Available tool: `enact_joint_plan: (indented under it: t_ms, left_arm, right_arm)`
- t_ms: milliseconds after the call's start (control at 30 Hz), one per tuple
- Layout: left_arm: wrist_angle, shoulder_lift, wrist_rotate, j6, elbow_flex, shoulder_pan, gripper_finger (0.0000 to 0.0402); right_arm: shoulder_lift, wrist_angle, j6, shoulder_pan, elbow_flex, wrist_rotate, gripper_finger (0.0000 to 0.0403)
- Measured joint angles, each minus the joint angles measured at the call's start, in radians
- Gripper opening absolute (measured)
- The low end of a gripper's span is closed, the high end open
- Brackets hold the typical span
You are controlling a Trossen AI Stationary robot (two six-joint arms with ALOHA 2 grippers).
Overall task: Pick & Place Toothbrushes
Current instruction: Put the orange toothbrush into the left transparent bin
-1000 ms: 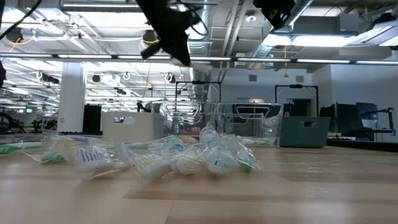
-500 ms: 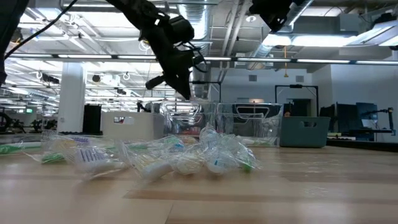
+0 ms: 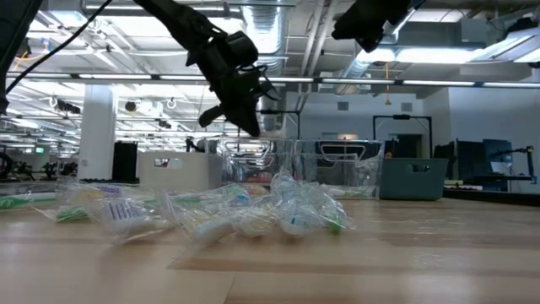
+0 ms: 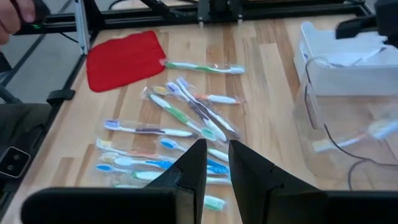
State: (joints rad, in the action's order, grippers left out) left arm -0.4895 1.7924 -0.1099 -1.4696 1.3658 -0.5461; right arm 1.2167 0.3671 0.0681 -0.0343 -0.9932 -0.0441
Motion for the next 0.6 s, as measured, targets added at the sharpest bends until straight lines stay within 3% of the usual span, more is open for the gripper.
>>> enact_joint_plan:
  t_ms: [167, 600]
  left_arm:
    - [0.016, 0.017, -0.038, 0.011, -0.047, 0.01, 0.0007]
    - [0.094, 0.103, 0.002, -0.017, -0.073, 0.01, 0.0015]
  right_arm:
    - [0.0, 0.008, -0.002, 0.012, 0.0, 0.0, 0.0063]
    - [0.0, -0.009, -0.018, 0.01, 0.0, 0.0, 0.0063]
